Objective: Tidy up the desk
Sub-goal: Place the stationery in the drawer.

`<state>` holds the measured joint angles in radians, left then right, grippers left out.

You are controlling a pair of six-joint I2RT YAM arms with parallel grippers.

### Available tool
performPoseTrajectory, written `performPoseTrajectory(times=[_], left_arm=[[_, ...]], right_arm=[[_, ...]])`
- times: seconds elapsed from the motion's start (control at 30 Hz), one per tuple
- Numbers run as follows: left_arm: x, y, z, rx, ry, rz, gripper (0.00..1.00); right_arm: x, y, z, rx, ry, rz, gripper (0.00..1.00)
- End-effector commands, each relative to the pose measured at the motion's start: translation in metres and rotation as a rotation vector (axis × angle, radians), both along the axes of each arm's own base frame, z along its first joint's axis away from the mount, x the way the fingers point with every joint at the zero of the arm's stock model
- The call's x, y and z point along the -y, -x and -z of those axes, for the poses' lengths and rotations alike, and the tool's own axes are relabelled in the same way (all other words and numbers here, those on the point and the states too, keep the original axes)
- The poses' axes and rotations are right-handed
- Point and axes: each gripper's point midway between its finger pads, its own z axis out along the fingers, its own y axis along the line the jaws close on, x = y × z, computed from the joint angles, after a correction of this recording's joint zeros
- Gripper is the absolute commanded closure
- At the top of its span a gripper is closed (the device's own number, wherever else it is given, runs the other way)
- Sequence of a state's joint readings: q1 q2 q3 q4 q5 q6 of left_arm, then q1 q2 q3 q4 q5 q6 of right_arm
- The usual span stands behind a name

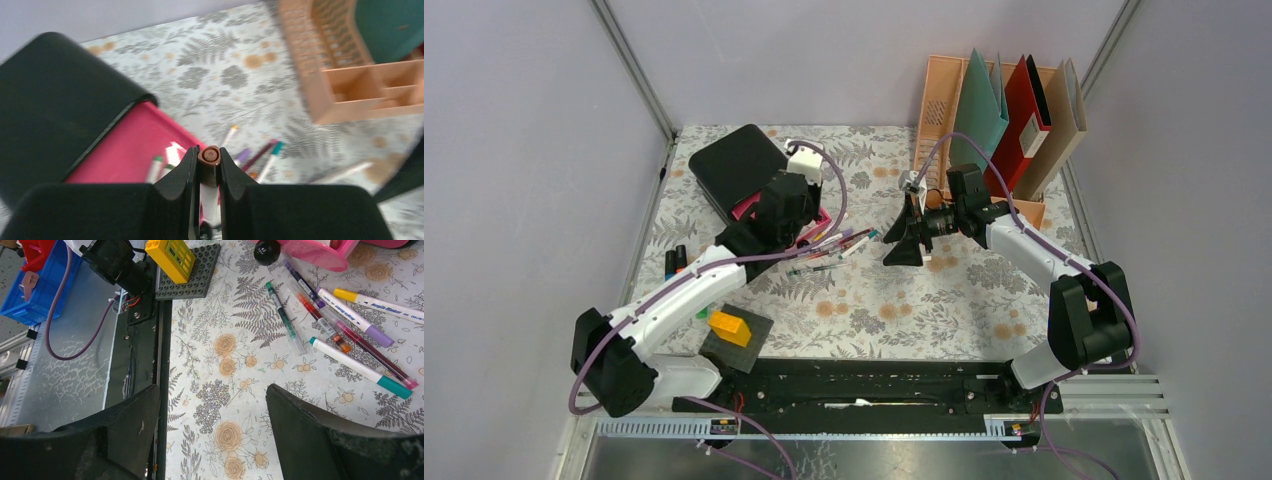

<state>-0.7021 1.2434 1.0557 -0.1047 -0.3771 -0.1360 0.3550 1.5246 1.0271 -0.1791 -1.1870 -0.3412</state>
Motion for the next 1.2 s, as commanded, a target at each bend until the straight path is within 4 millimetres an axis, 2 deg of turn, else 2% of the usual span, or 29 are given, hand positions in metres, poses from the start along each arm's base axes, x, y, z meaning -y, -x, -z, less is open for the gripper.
performPoseTrajectory(times=[0.0, 0.27, 0.5, 0.6, 0.67, 0.8, 0.93, 1.1, 1.17], left_arm=[[-0.049, -0.016, -0.001, 0.023, -0.308, -0.184, 1.0], [-0.074, -0.04, 0.013, 0.011, -0.587, -0.338, 1.0], [-0.096, -0.059, 0.03, -0.03, -0.676, -0.408, 0.99], [-0.104, -0.065, 0.035, -0.044, -0.687, -0.437, 0.79], [-0.105, -0.067, 0.037, -0.043, -0.688, -0.446, 0.59], [-0.104, -0.069, 0.033, -0.033, -0.677, -0.452, 0.42], [-0.101, -0.067, 0.021, -0.013, -0.639, -0.451, 0.34], [-0.091, -0.055, 0.006, 0.025, -0.559, -0.417, 0.07], [-0.085, -0.05, 0.005, 0.032, -0.501, -0.384, 0.01]], right_arm=[[-0.001, -0.003, -0.022, 0.092, -0.02, -0.006, 0.16], [0.0, -0.003, -0.02, 0.098, -0.01, -0.005, 0.16], [0.0, -0.003, -0.019, 0.095, -0.008, -0.008, 0.16], [0.0, -0.003, -0.018, 0.093, -0.008, -0.009, 0.16], [0.0, -0.003, -0.018, 0.093, -0.008, -0.009, 0.16], [0.0, -0.003, -0.019, 0.095, -0.008, -0.01, 0.16], [0.001, -0.003, -0.018, 0.101, -0.002, -0.009, 0.16], [0.005, -0.006, -0.009, 0.149, 0.041, -0.005, 0.16], [0.01, -0.01, -0.001, 0.186, 0.083, 0.005, 0.16]])
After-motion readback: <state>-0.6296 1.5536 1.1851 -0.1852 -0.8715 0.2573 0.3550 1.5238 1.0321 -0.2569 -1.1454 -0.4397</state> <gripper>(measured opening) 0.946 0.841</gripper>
